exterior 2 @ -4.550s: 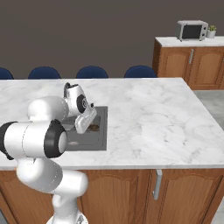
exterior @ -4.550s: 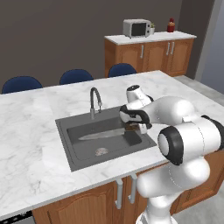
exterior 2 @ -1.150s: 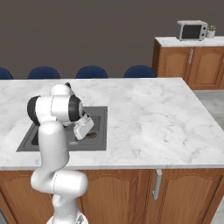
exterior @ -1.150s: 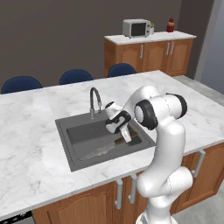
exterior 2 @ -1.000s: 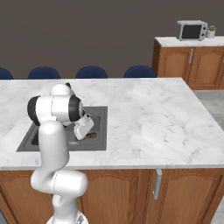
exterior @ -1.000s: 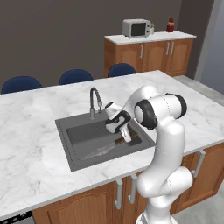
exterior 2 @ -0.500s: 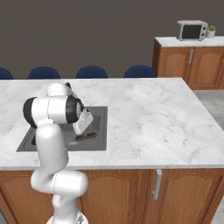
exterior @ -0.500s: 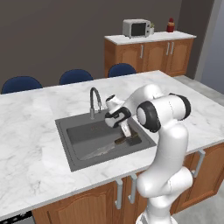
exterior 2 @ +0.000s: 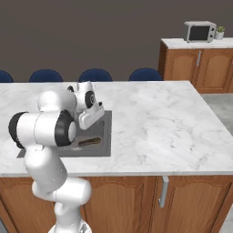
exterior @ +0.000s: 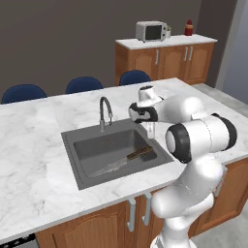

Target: Move the cutting board and knife to the sink. Then move spray from the cabinet to the counter.

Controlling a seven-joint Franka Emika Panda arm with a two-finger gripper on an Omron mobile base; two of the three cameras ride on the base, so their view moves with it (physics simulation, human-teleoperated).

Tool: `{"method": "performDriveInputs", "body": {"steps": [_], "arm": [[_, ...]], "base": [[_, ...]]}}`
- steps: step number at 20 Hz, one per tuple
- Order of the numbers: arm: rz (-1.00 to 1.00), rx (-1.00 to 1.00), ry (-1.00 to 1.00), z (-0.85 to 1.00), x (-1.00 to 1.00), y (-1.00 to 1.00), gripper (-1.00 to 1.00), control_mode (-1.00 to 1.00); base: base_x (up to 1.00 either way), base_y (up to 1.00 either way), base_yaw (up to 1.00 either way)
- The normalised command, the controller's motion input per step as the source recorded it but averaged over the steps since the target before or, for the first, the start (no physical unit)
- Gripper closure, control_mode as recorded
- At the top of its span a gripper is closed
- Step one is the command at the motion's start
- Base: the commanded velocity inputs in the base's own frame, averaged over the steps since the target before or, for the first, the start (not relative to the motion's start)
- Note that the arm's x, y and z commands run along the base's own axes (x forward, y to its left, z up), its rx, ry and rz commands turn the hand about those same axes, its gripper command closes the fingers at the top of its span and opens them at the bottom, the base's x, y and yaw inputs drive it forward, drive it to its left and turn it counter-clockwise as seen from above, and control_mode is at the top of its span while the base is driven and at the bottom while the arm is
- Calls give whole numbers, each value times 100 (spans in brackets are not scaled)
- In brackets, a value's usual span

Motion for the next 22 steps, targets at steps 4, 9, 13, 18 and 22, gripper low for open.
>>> {"method": "performDriveInputs", "body": {"steps": [4, 9, 13, 18, 22], "arm": [[-23, 34, -50, 59, -73, -72, -100, -100], [-31, 16, -58, 85, -42, -44, -100, -100], [-36, 14, -46, 84, -42, -48, -100, -100], [-7, 2, -8, 11, -10, -16, -100, 100], [0, 0, 0, 0, 0, 0, -100, 100]], "base": [[0, 0, 0], [0, 0, 0], [0, 0, 0], [-15, -79, -33], [0, -100, -44]]}}
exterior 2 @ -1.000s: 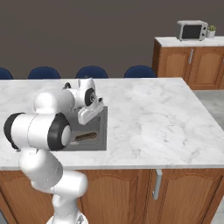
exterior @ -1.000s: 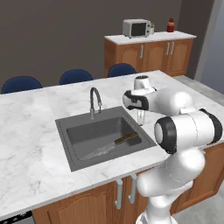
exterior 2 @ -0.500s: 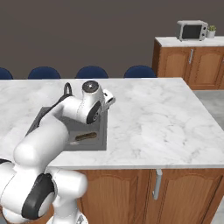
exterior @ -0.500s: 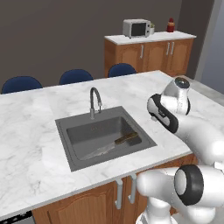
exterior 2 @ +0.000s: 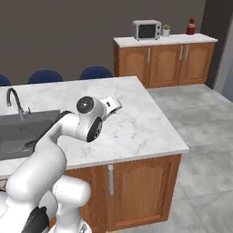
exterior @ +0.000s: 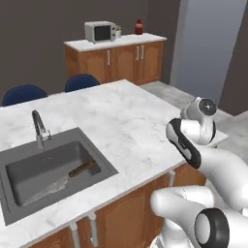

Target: Move the cutting board and knife to the sink. Then move spray from the cabinet to the counter.

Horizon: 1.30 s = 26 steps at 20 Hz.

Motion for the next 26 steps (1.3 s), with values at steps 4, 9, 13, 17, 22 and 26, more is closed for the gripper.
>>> {"method": "performDriveInputs", "body": {"steps": [4, 9, 13, 17, 22, 26], "arm": [[0, 0, 0, 0, 0, 0, -100, 100], [0, 0, 0, 0, 0, 0, -100, 100], [0, 0, 0, 0, 0, 0, -100, 100], [0, 0, 0, 0, 0, 0, -100, 100], [0, 0, 0, 0, 0, 0, -100, 100], [0, 0, 0, 0, 0, 0, -100, 100]], "base": [[4, -100, -46], [17, -100, -44], [51, -100, -37], [68, -100, -33], [83, -100, -35], [65, -100, -44]]}}
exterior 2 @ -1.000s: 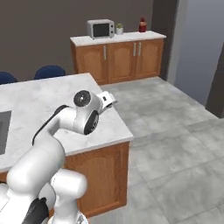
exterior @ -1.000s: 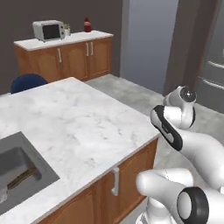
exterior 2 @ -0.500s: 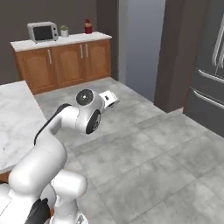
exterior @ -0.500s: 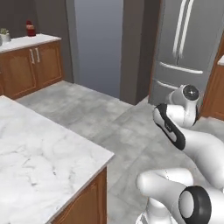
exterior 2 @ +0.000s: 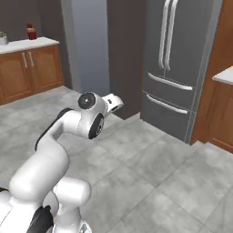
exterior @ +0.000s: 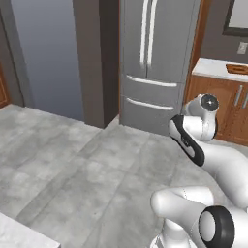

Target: Move the cutting board and knife to the sink. Then move spray from the cabinet to the counter.

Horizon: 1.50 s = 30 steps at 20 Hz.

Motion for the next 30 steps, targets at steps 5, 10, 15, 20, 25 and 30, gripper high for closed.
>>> {"method": "performDriveInputs", "body": {"steps": [5, 10, 15, 20, 25, 30], "arm": [[0, 0, 0, 0, 0, 0, -100, 100], [0, 0, 0, 0, 0, 0, -100, 100], [0, 0, 0, 0, 0, 0, -100, 100], [0, 0, 0, 0, 0, 0, -100, 100], [0, 0, 0, 0, 0, 0, -100, 100], [0, 0, 0, 0, 0, 0, -100, 100]], "base": [[45, -100, -65], [40, -85, -80], [92, -16, -59], [100, 48, -35], [100, 98, -30], [100, 100, -27]]}}
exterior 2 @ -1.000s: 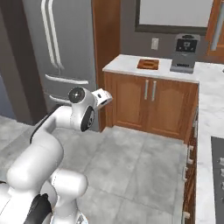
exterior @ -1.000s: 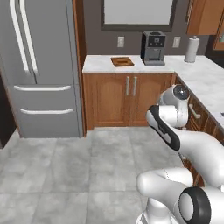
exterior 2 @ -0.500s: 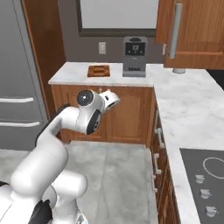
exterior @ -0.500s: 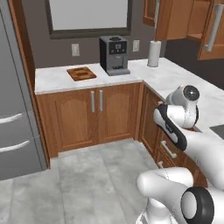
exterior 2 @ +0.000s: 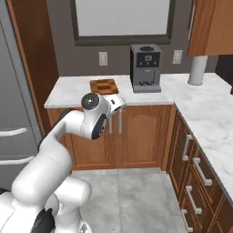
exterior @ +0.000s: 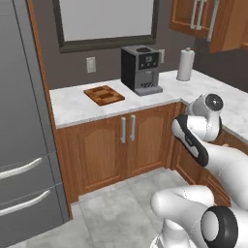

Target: Move the cutting board and knife to the sink. Then move spray from the cabinet to the counter.

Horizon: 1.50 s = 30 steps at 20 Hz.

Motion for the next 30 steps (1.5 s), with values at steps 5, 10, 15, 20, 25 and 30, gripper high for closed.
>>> {"method": "performDriveInputs", "body": {"steps": [5, 10, 15, 20, 25, 30], "arm": [[0, 0, 0, 0, 0, 0, -100, 100], [0, 0, 0, 0, 0, 0, -100, 100], [0, 0, 0, 0, 0, 0, -100, 100], [0, 0, 0, 0, 0, 0, -100, 100], [0, 0, 0, 0, 0, 0, -100, 100], [0, 0, 0, 0, 0, 0, -100, 100]], "base": [[82, 35, -2], [83, -4, 15], [49, -12, 23], [74, 0, 19], [67, -17, 10], [48, -21, 7]]}}
